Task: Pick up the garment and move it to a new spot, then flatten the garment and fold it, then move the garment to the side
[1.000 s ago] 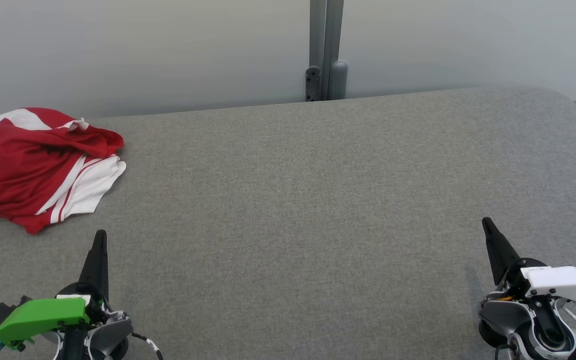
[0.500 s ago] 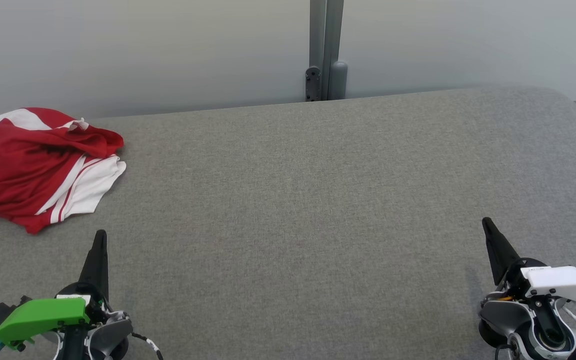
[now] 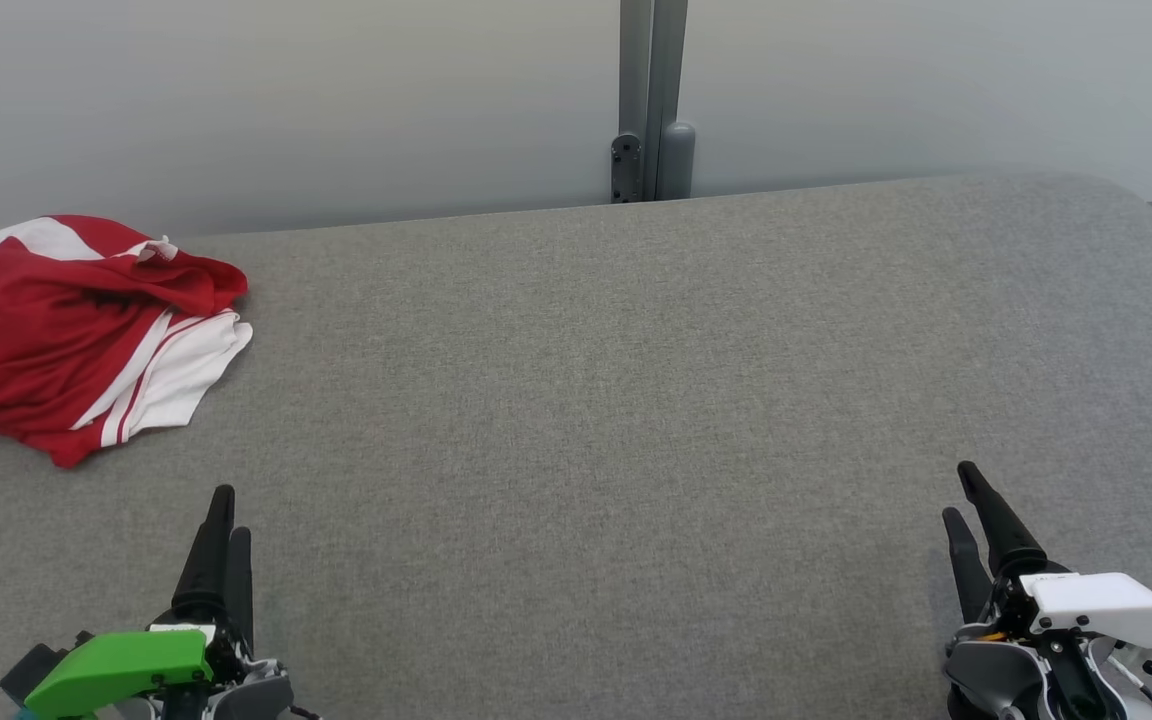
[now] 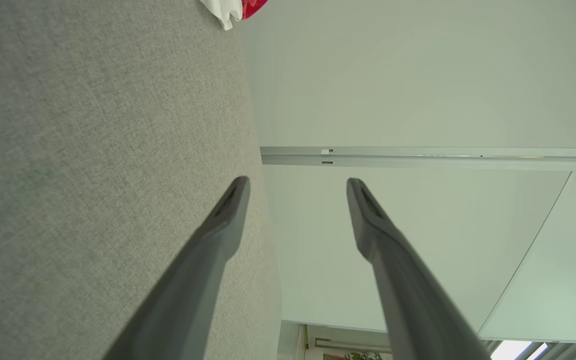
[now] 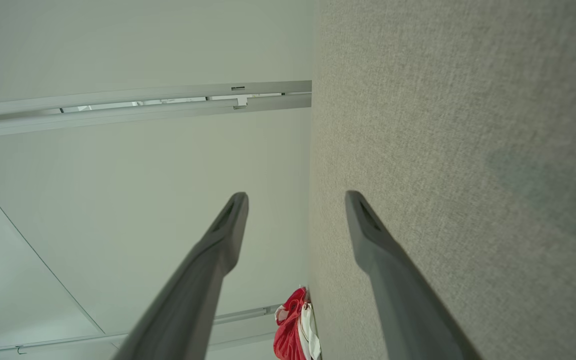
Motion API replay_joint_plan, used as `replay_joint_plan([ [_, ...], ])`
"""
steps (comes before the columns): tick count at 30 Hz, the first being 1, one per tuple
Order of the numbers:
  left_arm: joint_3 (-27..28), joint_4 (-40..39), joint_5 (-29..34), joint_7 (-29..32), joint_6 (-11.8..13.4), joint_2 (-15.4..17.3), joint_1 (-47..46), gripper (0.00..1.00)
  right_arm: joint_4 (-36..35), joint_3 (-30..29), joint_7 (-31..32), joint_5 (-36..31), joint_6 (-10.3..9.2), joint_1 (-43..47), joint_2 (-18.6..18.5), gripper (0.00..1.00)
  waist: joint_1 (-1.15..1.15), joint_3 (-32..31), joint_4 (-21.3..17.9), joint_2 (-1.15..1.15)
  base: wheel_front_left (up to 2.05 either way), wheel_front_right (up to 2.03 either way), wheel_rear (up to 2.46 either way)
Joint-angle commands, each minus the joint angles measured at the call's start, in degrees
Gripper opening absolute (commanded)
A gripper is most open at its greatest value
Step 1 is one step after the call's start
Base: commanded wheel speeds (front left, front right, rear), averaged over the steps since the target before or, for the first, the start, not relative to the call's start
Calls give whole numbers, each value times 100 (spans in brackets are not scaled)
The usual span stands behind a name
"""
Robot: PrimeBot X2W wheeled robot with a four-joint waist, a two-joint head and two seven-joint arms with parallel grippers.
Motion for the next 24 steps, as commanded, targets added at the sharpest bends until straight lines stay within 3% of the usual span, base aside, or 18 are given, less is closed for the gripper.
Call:
replay_joint_plan([
  [1,-59,-138,86,-66,-4,27,-67,100,-126,28,-82,-64,2,-49,-35,100,0,-1,1,0,0,0,0],
  [15,-291,-373,922,-426,30,37,-26,100,-416,2,-442,-833,3,18,-48,100,0,-13,11,0,0,0,0],
  [24,-413,-661,1883,-629,151,43,15,100,-810,82,-646,-1898,3,93,-54,100,0,-10,14,0,0,0,0],
])
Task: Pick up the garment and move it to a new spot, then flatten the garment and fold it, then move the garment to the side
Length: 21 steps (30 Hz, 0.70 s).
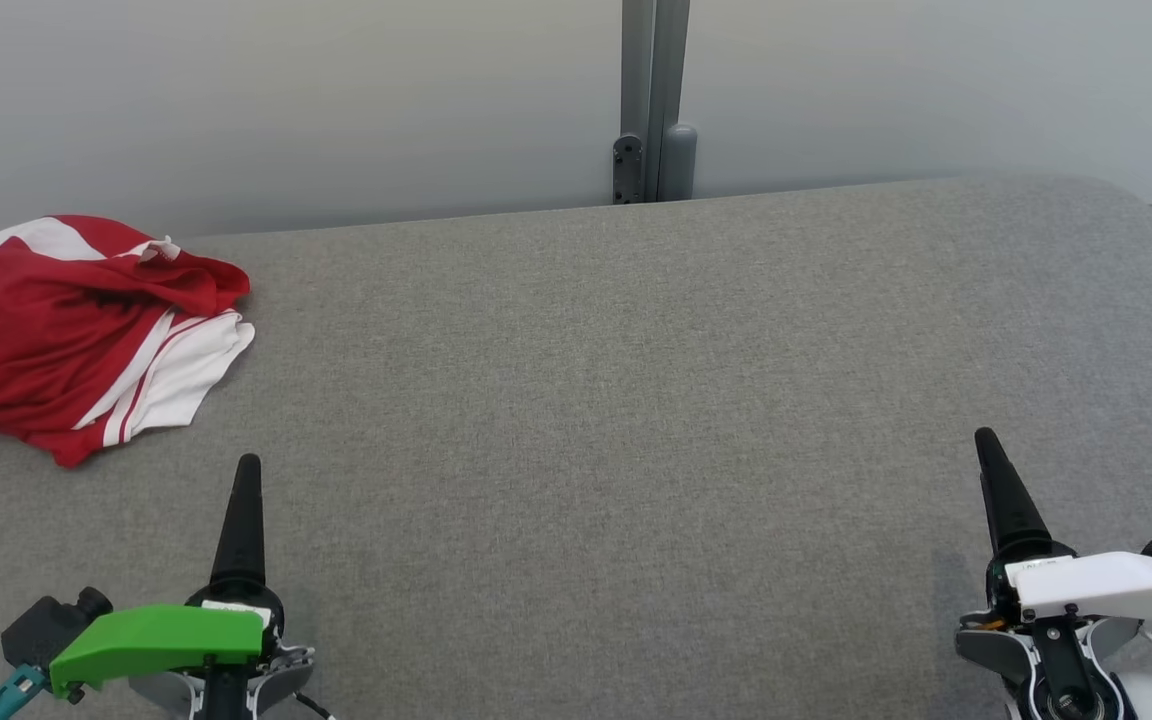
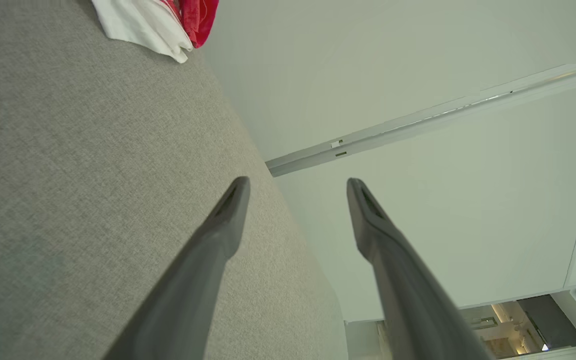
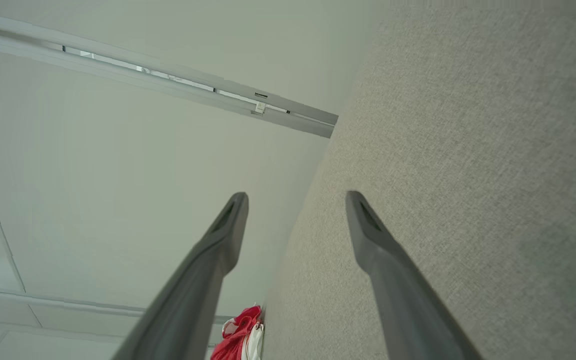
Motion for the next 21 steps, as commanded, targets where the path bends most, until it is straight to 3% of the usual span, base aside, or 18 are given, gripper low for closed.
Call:
replay_joint_plan([
  [1,-27,-151,253,-63,33,38,-13,100,-184,18,-68,-278,3,-12,-43,100,0,2,0,0,0,0,0],
  [11,-210,-400,1507,-265,136,44,62,100,-501,168,-271,-1638,3,66,-49,100,0,13,12,0,0,0,0],
  [21,-311,-515,2601,-452,198,49,172,100,-610,283,-457,-2565,3,122,-55,100,0,33,28,0,0,0,0],
])
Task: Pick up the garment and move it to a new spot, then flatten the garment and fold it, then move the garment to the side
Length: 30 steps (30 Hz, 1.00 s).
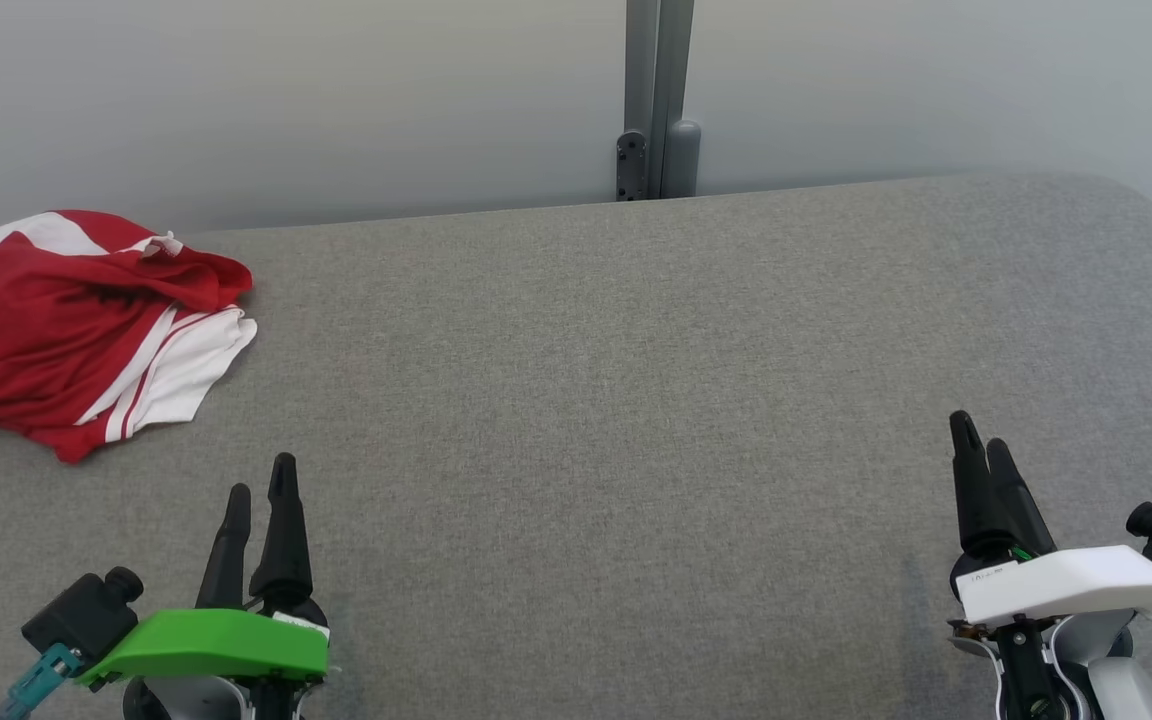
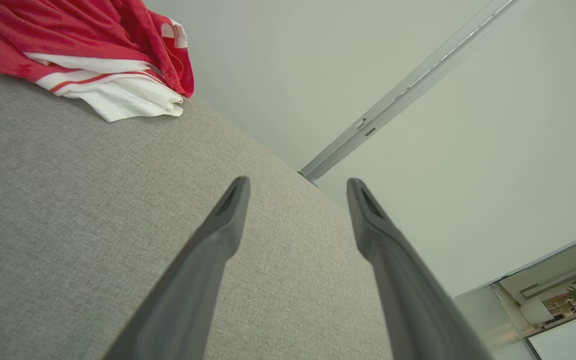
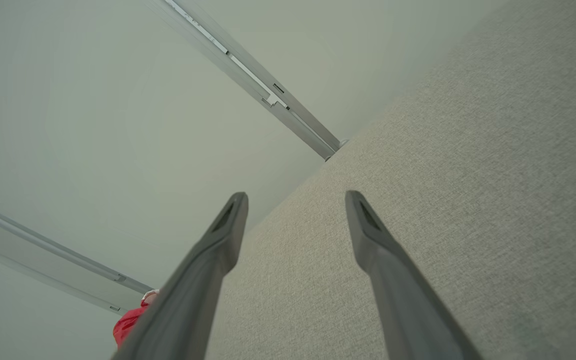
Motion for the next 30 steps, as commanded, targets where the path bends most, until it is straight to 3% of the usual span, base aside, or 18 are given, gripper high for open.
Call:
replay_joint_plan([
  [1,-20,-101,217,-72,20,40,-15,100,-118,23,-71,-196,2,-1,-40,100,0,3,2,0,0,0,0],
  [30,-303,33,2446,-511,125,54,127,100,-322,299,-516,-2508,2,114,-52,100,0,5,37,0,0,0,0],
])
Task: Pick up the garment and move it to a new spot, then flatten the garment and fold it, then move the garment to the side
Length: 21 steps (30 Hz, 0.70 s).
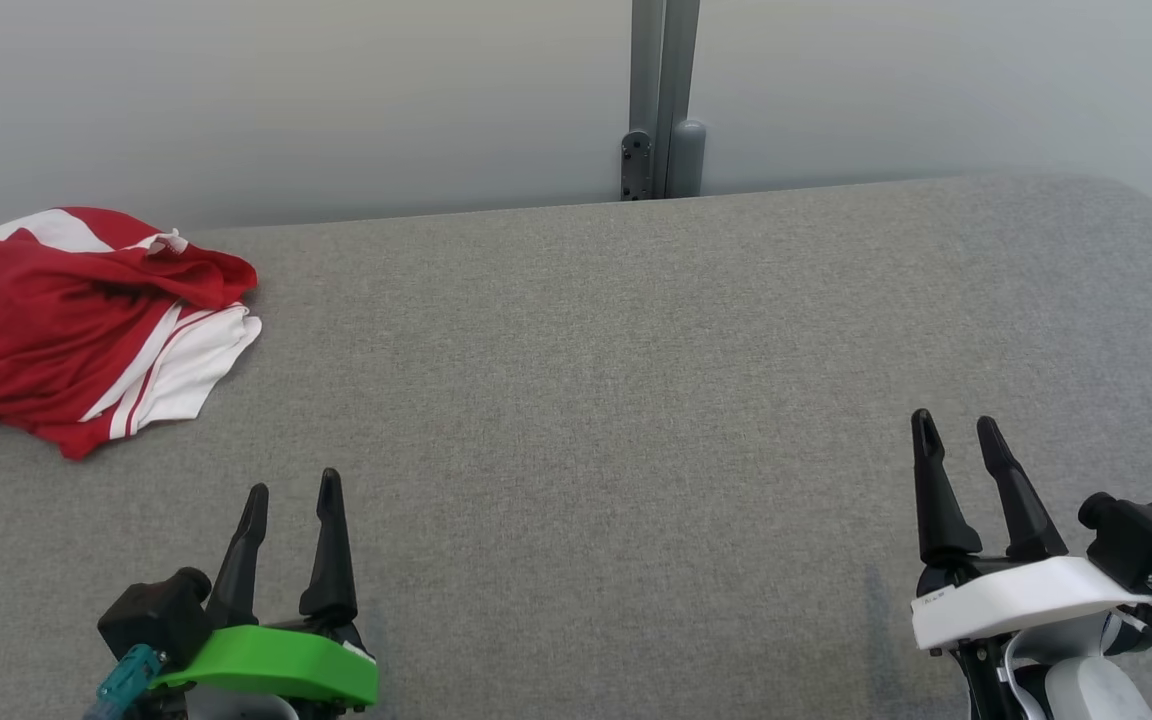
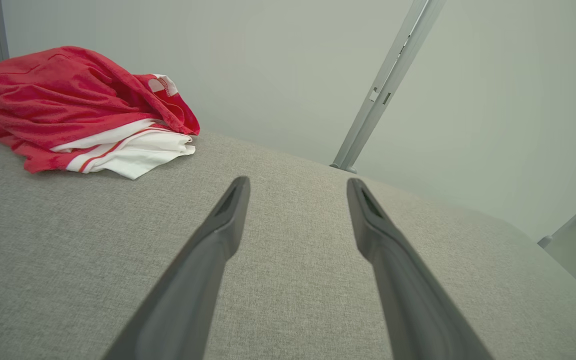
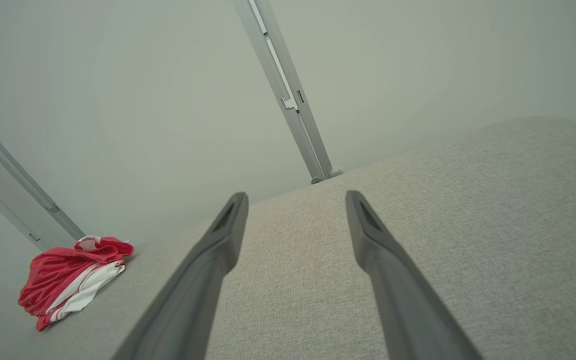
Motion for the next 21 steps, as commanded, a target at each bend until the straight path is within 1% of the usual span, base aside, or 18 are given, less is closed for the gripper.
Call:
replay_joint_plan([
  [1,-16,-27,199,-47,33,44,15,100,-72,21,-64,-185,1,32,-34,100,0,1,2,0,0,0,0],
  [7,-58,49,532,-133,71,46,38,100,-65,54,-144,-576,1,56,-36,100,0,5,9,0,0,0,0],
  [21,-127,239,1046,-297,109,49,65,100,-1,130,-315,-1289,1,93,-41,100,0,15,24,0,0,0,0],
])
